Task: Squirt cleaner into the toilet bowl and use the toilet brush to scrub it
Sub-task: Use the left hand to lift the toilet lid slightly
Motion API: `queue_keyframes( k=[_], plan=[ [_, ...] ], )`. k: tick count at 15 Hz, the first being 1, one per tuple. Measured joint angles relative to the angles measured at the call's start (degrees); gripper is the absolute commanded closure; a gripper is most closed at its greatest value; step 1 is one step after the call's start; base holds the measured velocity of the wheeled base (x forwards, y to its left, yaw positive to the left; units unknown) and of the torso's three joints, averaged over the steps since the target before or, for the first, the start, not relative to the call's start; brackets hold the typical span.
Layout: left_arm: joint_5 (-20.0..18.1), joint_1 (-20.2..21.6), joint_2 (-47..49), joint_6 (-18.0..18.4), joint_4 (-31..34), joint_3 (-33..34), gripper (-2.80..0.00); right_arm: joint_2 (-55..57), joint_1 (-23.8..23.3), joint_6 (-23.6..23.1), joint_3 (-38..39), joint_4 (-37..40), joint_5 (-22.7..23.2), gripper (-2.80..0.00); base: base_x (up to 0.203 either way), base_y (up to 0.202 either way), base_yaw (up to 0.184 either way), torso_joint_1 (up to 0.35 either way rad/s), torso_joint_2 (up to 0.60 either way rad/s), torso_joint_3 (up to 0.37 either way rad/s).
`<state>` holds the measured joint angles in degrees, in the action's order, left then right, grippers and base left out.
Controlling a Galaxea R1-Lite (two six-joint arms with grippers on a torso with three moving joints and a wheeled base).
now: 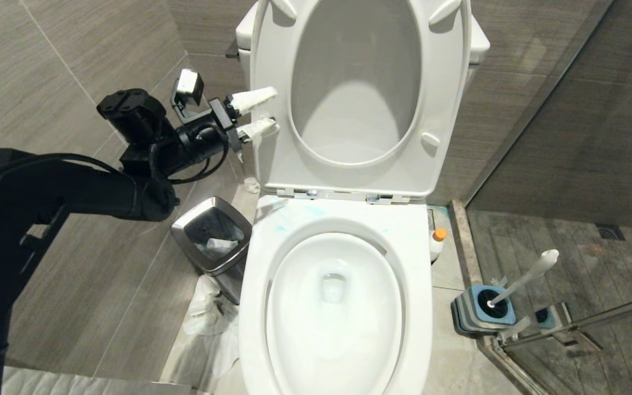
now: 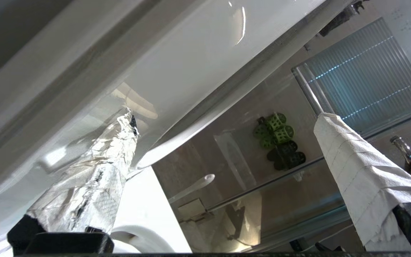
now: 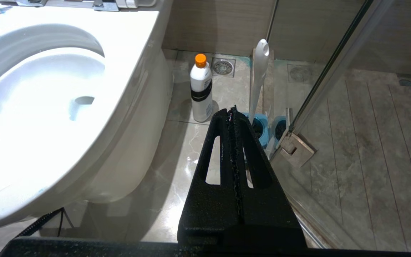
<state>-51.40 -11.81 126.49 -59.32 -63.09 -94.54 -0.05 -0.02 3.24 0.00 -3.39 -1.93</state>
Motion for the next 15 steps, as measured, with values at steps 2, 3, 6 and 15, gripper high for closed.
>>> queue_keyframes(
  k=[2, 3, 6, 15],
  plan=[
    [0.5, 0.0, 0.7, 0.0, 0.0, -0.7, -2.80, 0.0, 0.0, 0.0, 0.0, 0.0, 0.0, 0.00, 0.000, 0.000, 0.000, 0.000, 0.00, 0.000],
    [1.0, -0.1, 0.9, 0.0, 0.0, -0.9, -2.80, 0.0, 0.0, 0.0, 0.0, 0.0, 0.0, 0.00, 0.000, 0.000, 0.000, 0.000, 0.00, 0.000],
    [1.3, -0.1, 0.3, -0.8, 0.4, -1.2, -2.80, 0.0, 0.0, 0.0, 0.0, 0.0, 0.0, 0.00, 0.000, 0.000, 0.000, 0.000, 0.00, 0.000],
    [3.6, -3.1, -19.1, -21.4, 12.0, 3.2, -2.80, 0.0, 0.0, 0.0, 0.0, 0.0, 0.0, 0.00, 0.000, 0.000, 0.000, 0.000, 0.00, 0.000]
  ],
)
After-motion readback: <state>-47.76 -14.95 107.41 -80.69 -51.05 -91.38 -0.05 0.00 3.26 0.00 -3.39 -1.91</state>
